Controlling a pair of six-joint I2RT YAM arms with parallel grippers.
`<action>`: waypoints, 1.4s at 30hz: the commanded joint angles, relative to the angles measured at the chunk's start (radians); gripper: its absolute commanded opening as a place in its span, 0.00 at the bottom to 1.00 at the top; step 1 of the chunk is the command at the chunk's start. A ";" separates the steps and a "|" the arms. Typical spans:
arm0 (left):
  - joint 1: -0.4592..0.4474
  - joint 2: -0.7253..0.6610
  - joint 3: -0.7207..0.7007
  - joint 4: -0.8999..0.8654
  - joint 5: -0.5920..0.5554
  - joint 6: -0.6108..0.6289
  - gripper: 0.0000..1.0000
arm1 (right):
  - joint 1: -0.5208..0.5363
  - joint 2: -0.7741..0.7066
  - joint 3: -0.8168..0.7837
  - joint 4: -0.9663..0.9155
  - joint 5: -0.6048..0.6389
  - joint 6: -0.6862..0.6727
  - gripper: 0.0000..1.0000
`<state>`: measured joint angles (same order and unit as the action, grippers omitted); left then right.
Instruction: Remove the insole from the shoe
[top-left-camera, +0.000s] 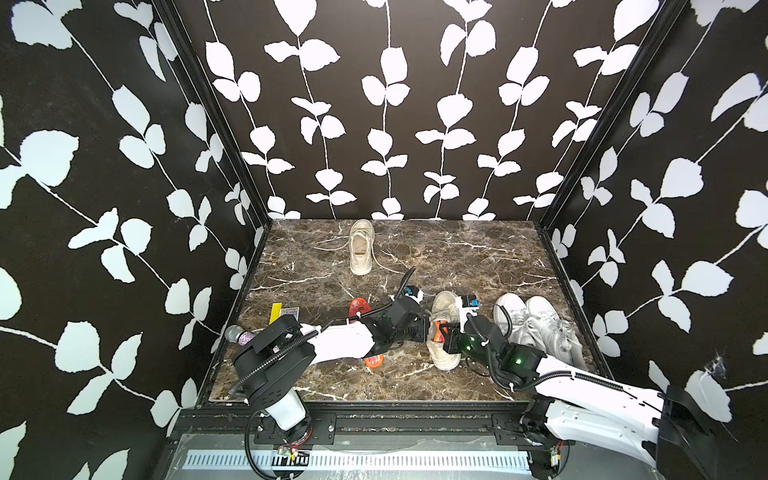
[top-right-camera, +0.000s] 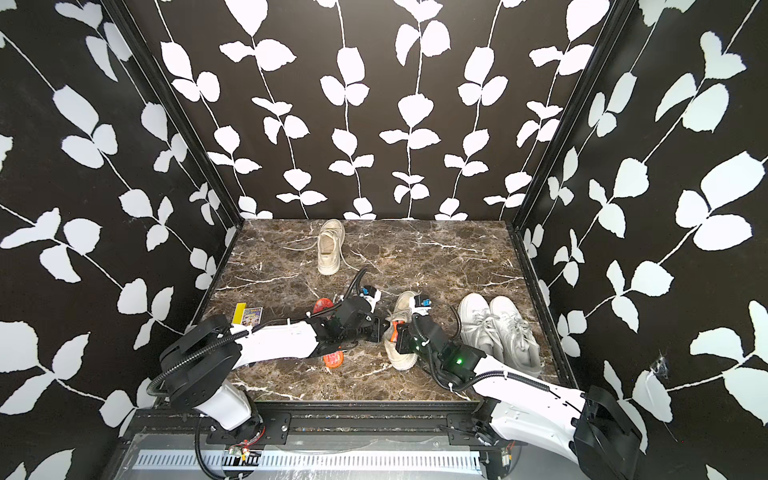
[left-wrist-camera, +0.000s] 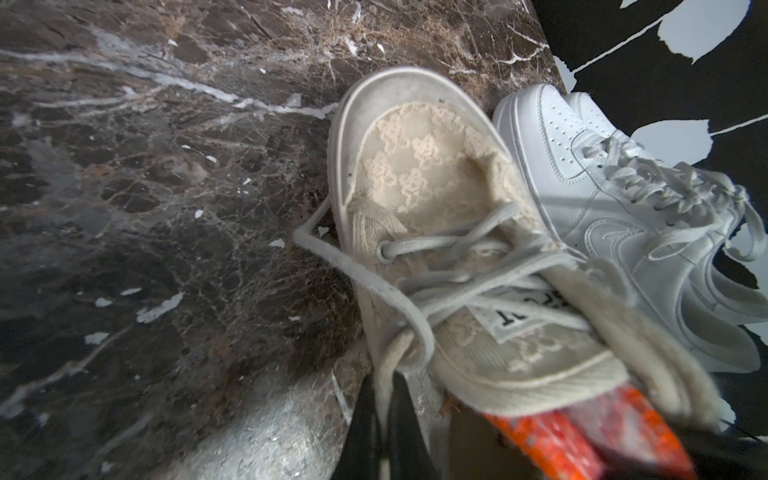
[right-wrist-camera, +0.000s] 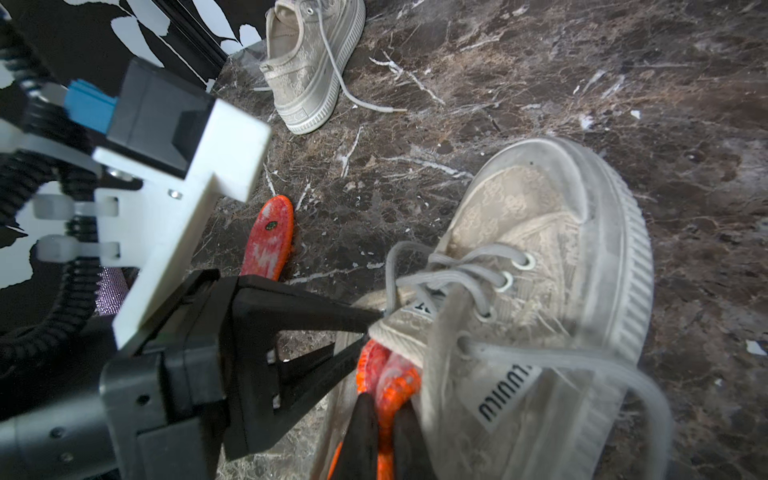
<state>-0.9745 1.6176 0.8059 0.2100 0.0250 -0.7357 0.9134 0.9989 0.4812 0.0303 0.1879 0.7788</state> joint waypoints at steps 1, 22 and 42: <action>0.007 0.015 -0.002 -0.092 -0.021 0.029 0.00 | 0.002 0.036 0.060 0.158 0.040 0.002 0.00; -0.006 0.006 -0.038 0.004 0.017 0.029 0.00 | -0.035 0.439 0.171 -0.052 -0.170 0.140 0.12; -0.006 -0.024 -0.064 -0.011 -0.042 0.003 0.00 | -0.035 0.540 0.221 -0.009 -0.164 0.202 0.00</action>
<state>-0.9569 1.5959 0.7460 0.2371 -0.0132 -0.7231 0.8814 1.5108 0.7528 -0.0753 0.0486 0.9531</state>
